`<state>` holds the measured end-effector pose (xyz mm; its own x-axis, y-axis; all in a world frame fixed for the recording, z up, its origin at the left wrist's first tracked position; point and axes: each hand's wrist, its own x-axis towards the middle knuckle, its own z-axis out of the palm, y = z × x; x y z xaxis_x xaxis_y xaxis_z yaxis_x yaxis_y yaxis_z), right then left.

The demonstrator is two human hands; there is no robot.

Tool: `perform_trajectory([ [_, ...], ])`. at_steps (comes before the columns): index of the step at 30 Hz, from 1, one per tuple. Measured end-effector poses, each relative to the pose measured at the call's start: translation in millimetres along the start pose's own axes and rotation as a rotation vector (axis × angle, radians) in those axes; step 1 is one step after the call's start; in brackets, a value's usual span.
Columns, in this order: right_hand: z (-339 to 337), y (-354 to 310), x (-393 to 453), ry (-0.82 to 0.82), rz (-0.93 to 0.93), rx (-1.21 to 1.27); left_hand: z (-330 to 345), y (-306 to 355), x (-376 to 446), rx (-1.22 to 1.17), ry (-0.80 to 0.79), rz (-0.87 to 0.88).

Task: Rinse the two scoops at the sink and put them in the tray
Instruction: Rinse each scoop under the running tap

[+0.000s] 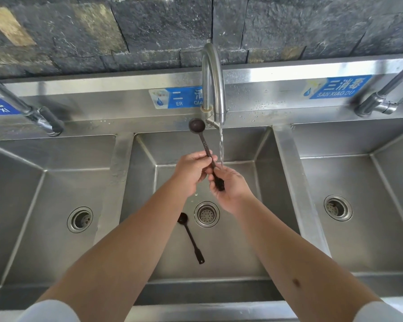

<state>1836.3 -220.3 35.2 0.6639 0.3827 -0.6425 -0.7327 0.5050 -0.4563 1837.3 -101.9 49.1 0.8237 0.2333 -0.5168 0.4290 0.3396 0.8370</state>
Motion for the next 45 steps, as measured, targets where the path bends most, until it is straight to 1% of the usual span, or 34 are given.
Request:
perform_trajectory([
  [3, 2, -1, -2, -0.013, 0.022, 0.085, -1, 2, -1, -0.017, -0.008, -0.001],
  [7, -6, -2, -11, -0.071, 0.044, 0.246, 4, -3, -3, -0.043, -0.033, -0.010],
  [12, -15, -3, -23, -0.076, 0.022, 0.348, 11, -10, -6, -0.012, -0.120, 0.000],
  [15, -24, 0, -35, -0.098, 0.008, 0.365, 14, -15, -9, -0.074, -0.144, -0.047],
  [18, -38, 7, -51, -0.069, 0.033, 0.310, 16, -22, -11, -0.077, -0.133, -0.096],
  [20, -49, 14, -64, -0.004, 0.047, 0.238, 16, -27, -11, -0.099, -0.101, -0.127],
  [22, -62, 25, -76, 0.083, 0.026, 0.113, 16, -31, -10, -0.151, -0.071, -0.154],
  [24, -75, 35, -84, 0.154, -0.042, -0.055, 16, -34, -9, -0.167, -0.050, -0.182],
  [26, -84, 43, -91, 0.180, -0.147, -0.197, 18, -37, -11, -0.134, -0.073, -0.187],
  [28, -90, 48, -94, 0.209, -0.222, -0.271, 21, -41, -13, -0.108, -0.121, -0.164],
  [31, -96, 51, -95, 0.269, -0.273, -0.383, 24, -46, -15, -0.116, -0.146, -0.147],
  [35, -102, 51, -96, 0.258, -0.223, -0.400, 20, -53, -18, -0.159, -0.175, -0.181],
  [41, -100, 51, -96, 0.224, -0.187, -0.367, 9, -54, -19, -0.262, -0.078, -0.221],
  [45, -92, 44, -88, 0.197, -0.218, -0.335, 6, -44, -16, -0.331, -0.085, -0.193],
])
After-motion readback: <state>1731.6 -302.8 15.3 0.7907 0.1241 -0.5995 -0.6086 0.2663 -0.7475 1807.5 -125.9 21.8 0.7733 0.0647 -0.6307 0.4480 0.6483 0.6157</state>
